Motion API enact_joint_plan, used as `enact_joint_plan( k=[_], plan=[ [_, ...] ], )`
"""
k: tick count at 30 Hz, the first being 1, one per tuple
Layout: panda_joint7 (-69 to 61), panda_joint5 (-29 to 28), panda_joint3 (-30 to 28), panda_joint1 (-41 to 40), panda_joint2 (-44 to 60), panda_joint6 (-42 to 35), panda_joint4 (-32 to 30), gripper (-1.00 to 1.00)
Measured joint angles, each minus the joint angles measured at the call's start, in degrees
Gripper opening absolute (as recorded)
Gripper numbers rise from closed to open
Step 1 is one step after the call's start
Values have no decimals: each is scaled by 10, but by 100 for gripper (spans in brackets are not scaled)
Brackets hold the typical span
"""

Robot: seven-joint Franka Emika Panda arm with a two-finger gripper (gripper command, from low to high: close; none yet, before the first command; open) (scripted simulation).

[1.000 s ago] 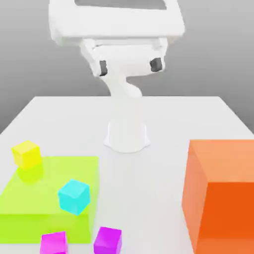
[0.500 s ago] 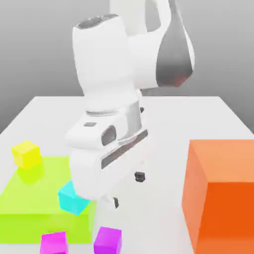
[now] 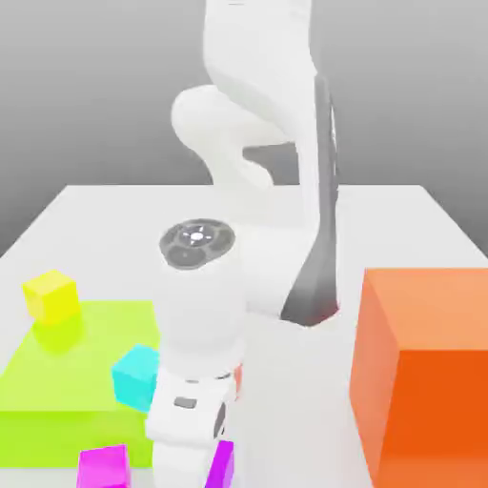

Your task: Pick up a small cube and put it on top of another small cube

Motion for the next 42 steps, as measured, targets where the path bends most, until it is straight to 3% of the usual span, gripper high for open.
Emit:
enact_joint_plan(
  k=[5,9,11,15,18,26,34,39,40,42],
  plan=[
    [-2,2,3,-2,4,2,1,-100],
    [34,-46,-36,27,-63,-47,-15,-100],
    [34,-41,-36,23,-97,-69,-9,-100],
    [-65,-11,-45,-15,-163,-118,0,-100],
    [-154,-26,-68,-57,-214,-156,-10,-100],
    [-367,-142,-124,-156,-360,-242,-58,-100],
    [-535,-338,-175,-259,-489,-305,-136,-100],
    [-570,-347,-208,-254,-427,-214,-176,-100],
    [-575,-343,-214,-251,-411,-193,-183,100],
    [-575,-343,-214,-251,-411,-193,-183,100]
  ],
)
